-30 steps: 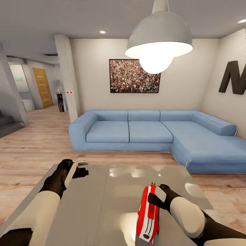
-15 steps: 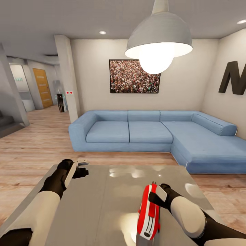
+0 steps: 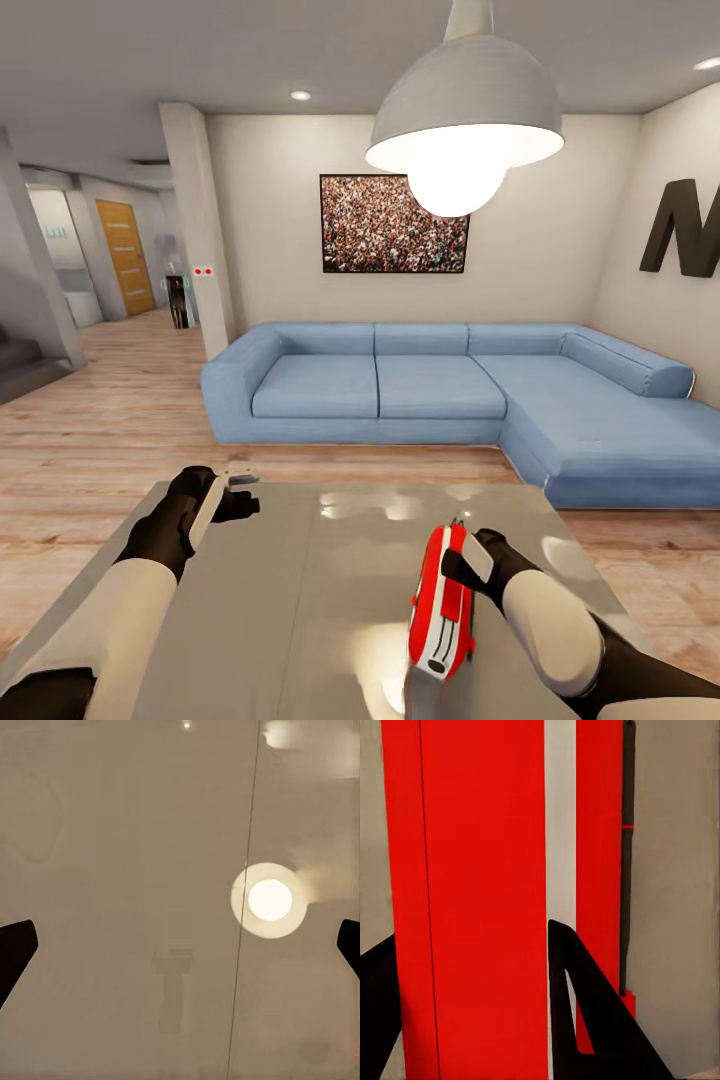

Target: Turn on the radio receiver that's on the table in the living room.

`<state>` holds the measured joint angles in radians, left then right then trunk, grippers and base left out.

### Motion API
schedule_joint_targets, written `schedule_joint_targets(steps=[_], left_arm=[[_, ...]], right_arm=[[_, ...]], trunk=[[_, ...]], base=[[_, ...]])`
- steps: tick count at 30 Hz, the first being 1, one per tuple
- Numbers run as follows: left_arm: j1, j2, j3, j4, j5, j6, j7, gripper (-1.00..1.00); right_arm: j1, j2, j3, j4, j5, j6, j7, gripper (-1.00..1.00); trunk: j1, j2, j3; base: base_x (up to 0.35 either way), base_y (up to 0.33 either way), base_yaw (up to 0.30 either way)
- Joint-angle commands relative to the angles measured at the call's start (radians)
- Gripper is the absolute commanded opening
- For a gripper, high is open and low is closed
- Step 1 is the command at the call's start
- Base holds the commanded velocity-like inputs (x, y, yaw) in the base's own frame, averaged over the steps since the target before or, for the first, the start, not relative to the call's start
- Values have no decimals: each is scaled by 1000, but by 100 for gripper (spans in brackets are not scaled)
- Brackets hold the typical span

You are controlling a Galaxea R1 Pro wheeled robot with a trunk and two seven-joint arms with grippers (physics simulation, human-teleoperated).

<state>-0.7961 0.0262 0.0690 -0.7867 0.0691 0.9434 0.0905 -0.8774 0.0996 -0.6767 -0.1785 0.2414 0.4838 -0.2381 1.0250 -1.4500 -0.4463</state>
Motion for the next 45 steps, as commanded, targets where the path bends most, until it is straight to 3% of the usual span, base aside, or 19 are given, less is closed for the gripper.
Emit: schedule_joint_targets(steps=[1, 10, 15, 19, 22, 28, 34, 39, 45], left_arm=[[0, 0, 0, 0, 0, 0, 0, 100], [0, -1, 0, 0, 0, 0, 0, 100], [0, -4, 0, 0, 0, 0, 0, 100], [0, -5, 0, 0, 0, 0, 0, 100], [0, -6, 0, 0, 0, 0, 0, 100], [0, -7, 0, 0, 0, 0, 0, 100], [0, -9, -1, -1, 1, 0, 0, 100], [0, -10, -2, -4, 1, -1, -6, 100], [0, -10, -1, -8, 0, -18, -104, 100]], right_arm=[[0, 0, -1, -6, -4, 0, 0, -100], [0, 2, 59, -120, -4, 19, -1, -100], [0, 9, 85, -300, -5, 171, -1, -100], [0, 10, 107, -360, -5, 200, -2, -100], [-1, 9, 145, -394, -5, 235, -3, -100], [-7, 9, 182, -547, -8, 380, -1, -100], [-19, 8, 207, -577, -9, 413, 16, -100], [-25, 6, 263, -579, -10, 416, 108, -100], [-28, 4, 290, -579, -10, 416, 172, -100]], trunk=[[0, 0, 0], [0, 0, 0], [0, 0, 0], [0, 0, 0], [0, 0, 0], [0, 0, 0], [0, 0, 0], [0, 0, 0], [0, 0, 0]], base=[[0, 0, 0], [0, 0, 0], [0, 0, 0], [0, 0, 0], [0, 0, 0], [0, 0, 0], [0, 0, 0], [0, 0, 0], [0, 0, 0]])
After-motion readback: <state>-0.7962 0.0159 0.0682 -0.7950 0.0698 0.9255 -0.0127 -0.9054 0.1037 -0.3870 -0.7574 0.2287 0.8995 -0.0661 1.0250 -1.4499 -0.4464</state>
